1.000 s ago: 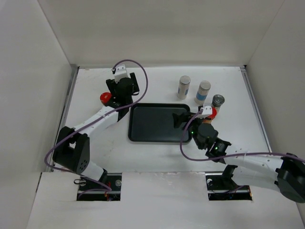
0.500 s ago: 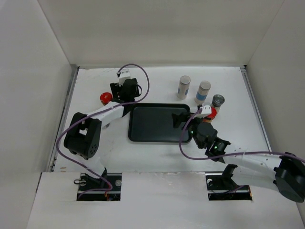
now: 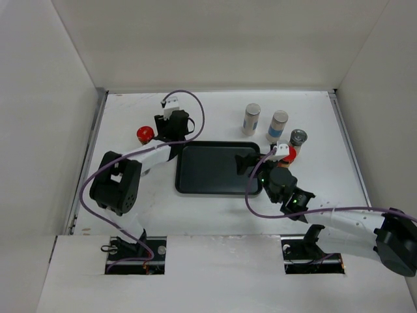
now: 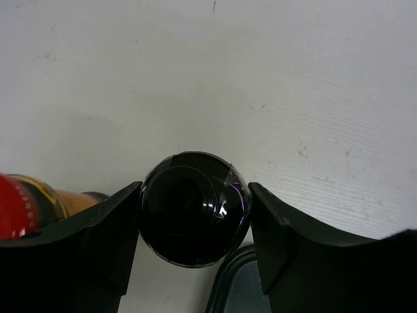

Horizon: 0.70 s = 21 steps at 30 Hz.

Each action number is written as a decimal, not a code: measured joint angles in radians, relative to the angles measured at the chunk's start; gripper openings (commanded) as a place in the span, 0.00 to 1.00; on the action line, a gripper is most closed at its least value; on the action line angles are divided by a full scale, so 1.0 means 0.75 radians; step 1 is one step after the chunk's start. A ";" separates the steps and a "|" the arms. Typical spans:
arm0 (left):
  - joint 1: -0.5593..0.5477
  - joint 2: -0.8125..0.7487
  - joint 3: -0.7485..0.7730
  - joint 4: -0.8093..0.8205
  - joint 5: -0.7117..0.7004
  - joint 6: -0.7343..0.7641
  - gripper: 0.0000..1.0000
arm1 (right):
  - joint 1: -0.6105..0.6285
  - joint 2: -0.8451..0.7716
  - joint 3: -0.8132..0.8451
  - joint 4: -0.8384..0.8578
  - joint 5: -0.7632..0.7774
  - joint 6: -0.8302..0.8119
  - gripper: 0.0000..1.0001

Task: Organize the condiment bottles

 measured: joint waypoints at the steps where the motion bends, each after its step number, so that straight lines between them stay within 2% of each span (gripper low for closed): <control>1: -0.011 -0.033 -0.017 0.001 -0.005 0.008 0.40 | 0.000 0.003 0.000 0.001 0.000 0.002 0.89; 11: -0.220 -0.463 -0.217 0.189 -0.082 0.057 0.39 | -0.008 0.030 0.000 0.001 0.000 0.011 0.89; 16: -0.335 -0.472 -0.328 0.200 -0.082 0.030 0.39 | -0.025 0.030 0.000 0.001 0.001 0.015 0.89; 21: -0.349 -0.393 -0.365 0.180 -0.064 -0.005 0.41 | -0.037 0.030 -0.001 0.001 0.001 0.019 0.89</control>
